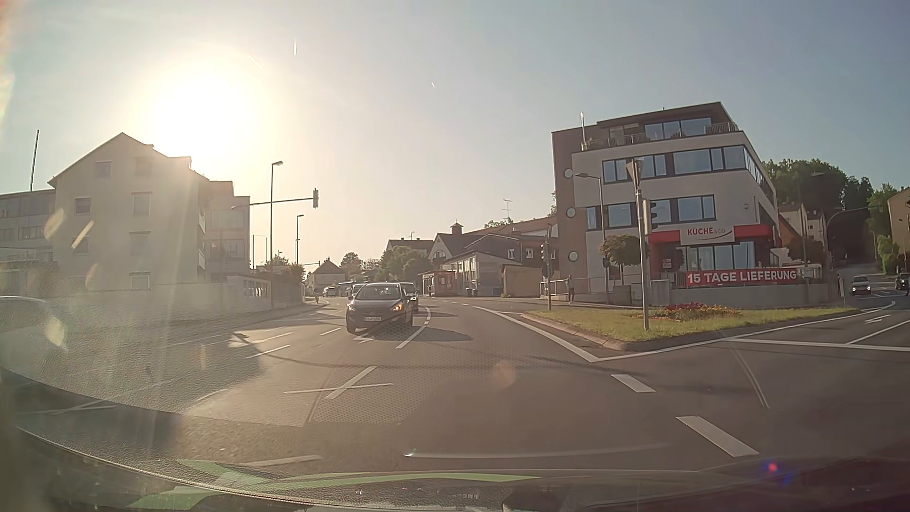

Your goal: Follow the waypoints while adhering to traffic rules and regulations

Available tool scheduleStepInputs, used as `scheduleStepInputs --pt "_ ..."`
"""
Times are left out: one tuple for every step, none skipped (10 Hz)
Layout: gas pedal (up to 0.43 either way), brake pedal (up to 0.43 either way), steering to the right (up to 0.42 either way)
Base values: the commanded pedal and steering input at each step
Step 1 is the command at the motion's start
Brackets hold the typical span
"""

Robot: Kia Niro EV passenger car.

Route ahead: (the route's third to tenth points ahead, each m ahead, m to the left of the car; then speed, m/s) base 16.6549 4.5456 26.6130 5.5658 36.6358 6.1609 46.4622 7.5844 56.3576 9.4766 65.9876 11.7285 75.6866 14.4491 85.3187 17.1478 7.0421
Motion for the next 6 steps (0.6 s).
scheduleStepInputs --pt "0.240 0.000 -0.003" --pt "0.220 0.000 -0.003" --pt "0.169 0.000 -0.002" --pt "0.169 0.000 -0.002" --pt "0.169 0.000 -0.002" --pt "0.169 0.000 -0.002"
